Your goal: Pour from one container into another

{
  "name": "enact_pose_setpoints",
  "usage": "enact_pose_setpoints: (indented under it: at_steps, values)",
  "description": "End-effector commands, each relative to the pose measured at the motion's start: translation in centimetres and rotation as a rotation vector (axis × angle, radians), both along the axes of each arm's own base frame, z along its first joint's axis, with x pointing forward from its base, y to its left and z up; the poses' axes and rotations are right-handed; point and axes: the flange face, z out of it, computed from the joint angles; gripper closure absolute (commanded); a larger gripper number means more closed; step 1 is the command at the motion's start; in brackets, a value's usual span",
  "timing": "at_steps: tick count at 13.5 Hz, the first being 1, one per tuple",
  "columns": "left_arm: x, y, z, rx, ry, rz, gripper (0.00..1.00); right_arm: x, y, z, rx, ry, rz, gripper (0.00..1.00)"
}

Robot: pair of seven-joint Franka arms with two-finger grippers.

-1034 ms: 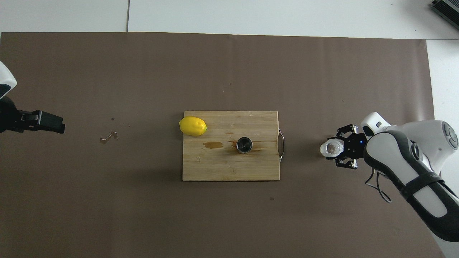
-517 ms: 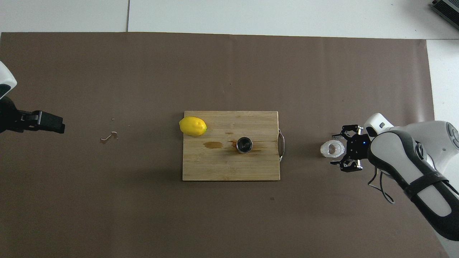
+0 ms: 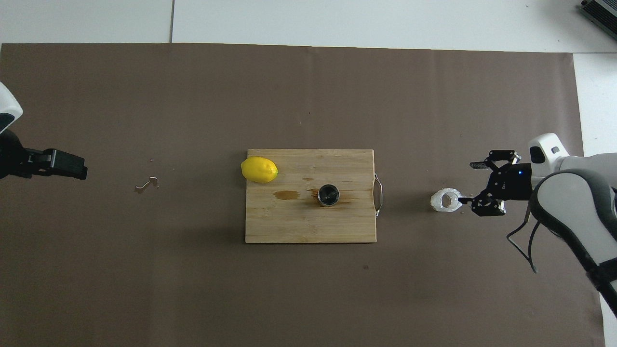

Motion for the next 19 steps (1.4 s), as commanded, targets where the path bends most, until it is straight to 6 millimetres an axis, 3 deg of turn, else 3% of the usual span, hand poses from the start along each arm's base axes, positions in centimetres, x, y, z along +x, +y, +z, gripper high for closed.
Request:
enact_pose_setpoints:
  at_steps: [1,8,11,16,19]
  values:
    - [-0.8,-0.2,0.0,0.008,-0.008,-0.01,0.0,1.4,0.3,3.7,-0.076,0.035,-0.107,0.0]
    - [-0.8,-0.2,0.0,0.008,-0.008,-0.01,0.0,4.7,3.8,13.5,-0.242,0.06,-0.565,0.0]
    - [-0.8,-0.2,0.0,0.008,-0.008,-0.01,0.0,5.4,3.7,17.4,-0.243,0.084,-0.765,0.0]
    - [-0.8,-0.2,0.0,0.008,-0.006,-0.01,0.0,3.9,5.4,22.9,-0.3,0.229,-1.005,0.0]
    - [-0.8,-0.2,0.0,0.008,-0.006,-0.01,0.0,2.3,5.3,24.9,-0.324,0.312,-1.097,0.0]
